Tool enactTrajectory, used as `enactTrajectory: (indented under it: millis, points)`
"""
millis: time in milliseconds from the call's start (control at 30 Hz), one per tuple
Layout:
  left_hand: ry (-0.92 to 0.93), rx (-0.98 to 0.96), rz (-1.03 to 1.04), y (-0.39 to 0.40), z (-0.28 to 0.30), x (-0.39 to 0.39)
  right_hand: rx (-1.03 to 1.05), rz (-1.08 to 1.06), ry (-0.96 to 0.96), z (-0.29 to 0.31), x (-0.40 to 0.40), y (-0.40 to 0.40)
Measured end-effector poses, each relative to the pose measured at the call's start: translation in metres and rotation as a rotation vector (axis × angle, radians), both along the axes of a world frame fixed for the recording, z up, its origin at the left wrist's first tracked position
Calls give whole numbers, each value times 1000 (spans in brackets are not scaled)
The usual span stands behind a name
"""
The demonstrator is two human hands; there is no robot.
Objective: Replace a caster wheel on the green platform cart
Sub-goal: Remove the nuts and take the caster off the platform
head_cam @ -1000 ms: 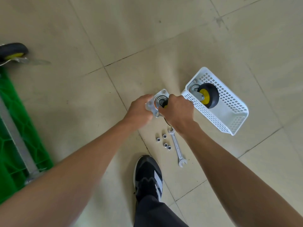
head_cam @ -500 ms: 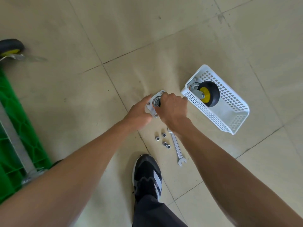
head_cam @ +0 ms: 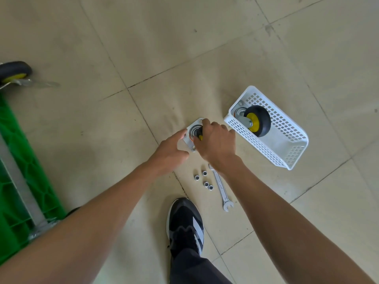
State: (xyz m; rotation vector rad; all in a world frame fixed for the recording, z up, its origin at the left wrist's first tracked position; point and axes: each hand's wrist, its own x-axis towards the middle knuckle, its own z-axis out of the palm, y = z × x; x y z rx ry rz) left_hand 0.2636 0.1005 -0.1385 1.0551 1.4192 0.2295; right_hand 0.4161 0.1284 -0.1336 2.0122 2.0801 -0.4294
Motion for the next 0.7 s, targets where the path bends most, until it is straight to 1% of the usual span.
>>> enactTrajectory:
  millis: [100,233,333,400,467,600,700]
  points:
    - [-43,76,17,5,14,3,72,-68,123,11,7,-2]
    - [-63,135,20,16,22,8,239,-165,263,28,29,5]
    - [-30,256,-102,24,29,17,303,-251,285,37,53,15]
    - [18,324,-193,30,31,24,323,-306,256,41,70,21]
    - [46,370,-262,35,36,33,313,-359,236,42,86,24]
    - [72,439,-422,45,49,54,169,-492,237,36,111,29]
    - [109,435,-524,54,50,67,79,-587,327,29,122,33]
